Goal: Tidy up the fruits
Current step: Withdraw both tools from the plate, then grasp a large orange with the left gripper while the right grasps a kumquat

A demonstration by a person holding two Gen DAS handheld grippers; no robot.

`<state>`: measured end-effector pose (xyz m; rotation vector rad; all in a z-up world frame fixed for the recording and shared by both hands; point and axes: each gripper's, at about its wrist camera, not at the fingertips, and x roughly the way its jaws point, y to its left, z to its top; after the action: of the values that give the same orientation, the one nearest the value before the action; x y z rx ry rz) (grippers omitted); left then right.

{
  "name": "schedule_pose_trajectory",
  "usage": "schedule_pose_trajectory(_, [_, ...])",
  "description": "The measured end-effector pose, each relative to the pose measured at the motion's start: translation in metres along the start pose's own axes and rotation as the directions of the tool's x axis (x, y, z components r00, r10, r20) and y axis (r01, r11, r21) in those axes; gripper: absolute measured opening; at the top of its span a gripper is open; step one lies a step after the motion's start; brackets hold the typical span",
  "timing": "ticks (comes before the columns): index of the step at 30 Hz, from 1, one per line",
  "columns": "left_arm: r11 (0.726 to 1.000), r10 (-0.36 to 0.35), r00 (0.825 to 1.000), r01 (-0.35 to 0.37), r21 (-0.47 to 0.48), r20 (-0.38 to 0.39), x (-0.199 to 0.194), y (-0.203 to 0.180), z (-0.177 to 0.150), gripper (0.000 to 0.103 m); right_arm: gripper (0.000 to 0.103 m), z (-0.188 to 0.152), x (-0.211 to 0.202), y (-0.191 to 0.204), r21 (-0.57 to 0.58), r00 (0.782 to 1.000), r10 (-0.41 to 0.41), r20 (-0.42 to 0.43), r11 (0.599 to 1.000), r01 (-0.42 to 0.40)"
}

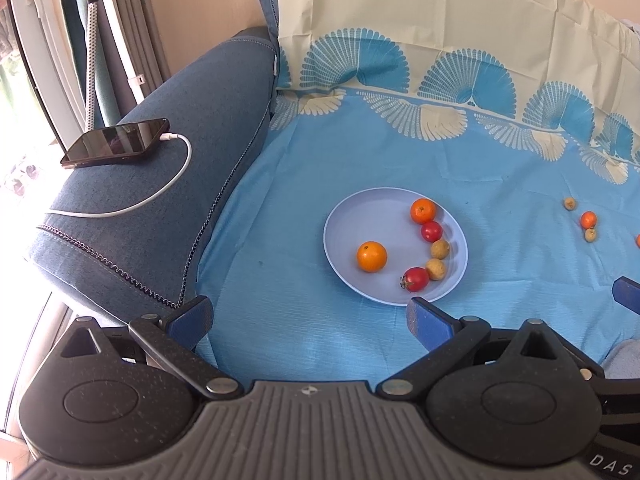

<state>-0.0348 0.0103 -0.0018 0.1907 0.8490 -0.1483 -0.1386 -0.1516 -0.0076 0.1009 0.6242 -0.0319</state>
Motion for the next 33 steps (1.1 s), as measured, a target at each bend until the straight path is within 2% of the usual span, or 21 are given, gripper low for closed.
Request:
schedule_pose_trajectory(12, [1.0,-0.007,1.0,0.008,0.015,-0.025,0.015,-0.013,0.019,0.103,0.099,0.005,0.019,-0.019,0.051,0.999,-0.025,-0.023,0.998,0.027])
schedule_pose_trajectory(18, [0.999,-0.023,0.999,0.024,0.049,-0.03,0.024,-0.037,0.034,0.103,0.099,0.007,0.024,-0.045,0.103,0.997,-0.074,-0.022,0.992,0.076])
schedule_pose_trajectory(22, [0.995,-0.06,0.998,0.063,0.079,-0.033,0.031,-0.064,0.046,0.103,0.099,0.004,0.026,-0.07,0.144,0.991,-0.128,-0.029,0.981,0.131])
schedule_pose_trajectory(27, [0.983,-0.116,0.991,0.124,0.137,-0.063,0.047,-0.115,0.065,0.103,0.099,-0.004,0.025,-0.123,0.222,0.973,-0.231,-0.023,0.948,0.23])
schedule_pose_trajectory(33, [0.957,-0.189,0.976,0.207,0.205,-0.105,0.073,-0.194,0.088,0.103,0.099,-0.017,0.031,-0.209,0.332,0.927,-0.371,-0.045,0.87,0.364])
